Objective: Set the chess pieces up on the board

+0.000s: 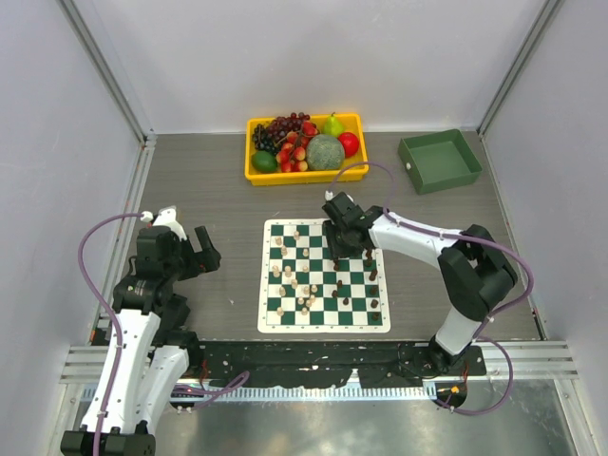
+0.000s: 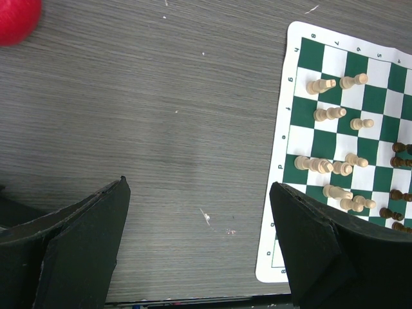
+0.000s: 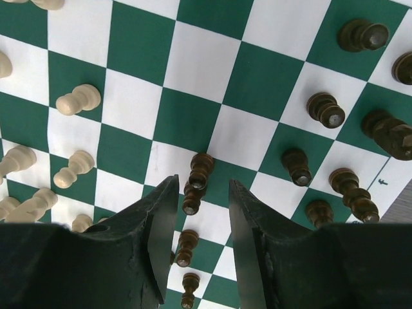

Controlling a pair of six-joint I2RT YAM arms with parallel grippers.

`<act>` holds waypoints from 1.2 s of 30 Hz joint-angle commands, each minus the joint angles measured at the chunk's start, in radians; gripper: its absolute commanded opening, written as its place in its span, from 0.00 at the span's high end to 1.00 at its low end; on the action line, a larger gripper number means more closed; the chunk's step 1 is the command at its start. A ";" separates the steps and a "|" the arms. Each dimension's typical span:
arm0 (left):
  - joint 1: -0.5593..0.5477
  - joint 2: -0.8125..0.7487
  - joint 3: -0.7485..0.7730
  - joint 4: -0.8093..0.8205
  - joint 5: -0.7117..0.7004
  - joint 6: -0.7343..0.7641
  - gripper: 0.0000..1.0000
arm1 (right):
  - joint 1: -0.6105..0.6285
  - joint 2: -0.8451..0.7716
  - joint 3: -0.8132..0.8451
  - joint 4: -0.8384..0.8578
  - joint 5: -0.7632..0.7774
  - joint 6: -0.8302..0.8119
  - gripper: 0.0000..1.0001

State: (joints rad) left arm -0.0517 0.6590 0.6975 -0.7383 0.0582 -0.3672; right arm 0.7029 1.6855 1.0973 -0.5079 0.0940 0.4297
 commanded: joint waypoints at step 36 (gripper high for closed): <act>0.004 -0.010 0.022 -0.001 0.006 -0.003 0.02 | 0.000 -0.145 0.009 -0.020 0.116 0.017 0.80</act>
State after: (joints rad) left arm -0.0517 0.6628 0.6975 -0.7391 0.0612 -0.3668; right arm 0.7040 1.6352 1.1267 -0.5198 0.1417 0.4267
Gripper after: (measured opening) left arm 0.983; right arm 0.212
